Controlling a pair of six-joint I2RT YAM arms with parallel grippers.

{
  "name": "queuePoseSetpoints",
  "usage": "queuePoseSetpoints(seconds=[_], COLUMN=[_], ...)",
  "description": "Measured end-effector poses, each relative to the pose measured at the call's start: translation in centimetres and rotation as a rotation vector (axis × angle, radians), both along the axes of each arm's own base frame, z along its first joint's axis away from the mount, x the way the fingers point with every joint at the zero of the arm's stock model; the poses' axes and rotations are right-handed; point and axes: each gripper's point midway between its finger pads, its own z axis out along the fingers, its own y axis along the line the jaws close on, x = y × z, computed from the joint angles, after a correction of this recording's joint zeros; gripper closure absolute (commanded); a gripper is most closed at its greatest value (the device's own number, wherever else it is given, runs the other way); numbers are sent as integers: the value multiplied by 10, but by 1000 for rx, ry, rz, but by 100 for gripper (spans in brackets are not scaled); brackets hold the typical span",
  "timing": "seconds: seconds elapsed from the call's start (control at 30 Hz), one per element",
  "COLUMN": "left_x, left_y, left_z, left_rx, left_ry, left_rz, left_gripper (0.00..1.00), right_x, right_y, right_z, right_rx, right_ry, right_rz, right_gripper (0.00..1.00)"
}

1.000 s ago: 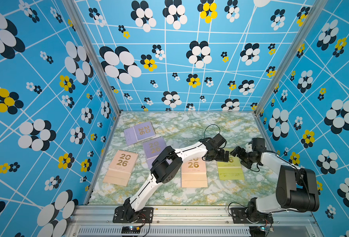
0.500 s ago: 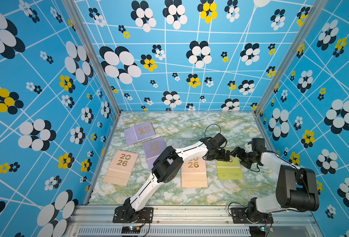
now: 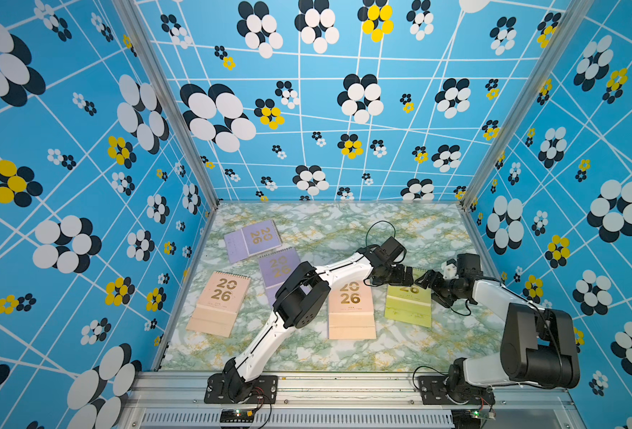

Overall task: Stack the calendars
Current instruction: Pick up the calendar at the center of the board.

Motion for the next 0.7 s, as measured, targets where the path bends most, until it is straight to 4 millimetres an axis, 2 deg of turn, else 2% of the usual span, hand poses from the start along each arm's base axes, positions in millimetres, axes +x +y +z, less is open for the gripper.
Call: queuePoseSetpoints(seconds=[0.27,0.37,0.7], left_x=[11,14,6], left_y=[1,1,-7], left_z=[0,2,4], left_rx=[-32,-52,-104], left_ry=[-19,-20,-5], left_rz=[19,24,-10], left_gripper=[3,3,3], right_x=[3,2,9], right_y=[4,7,17], right_z=[17,19,30], right_rx=[21,35,107], right_ry=[-66,-74,-120], right_rz=[7,10,27], right_gripper=[29,36,53])
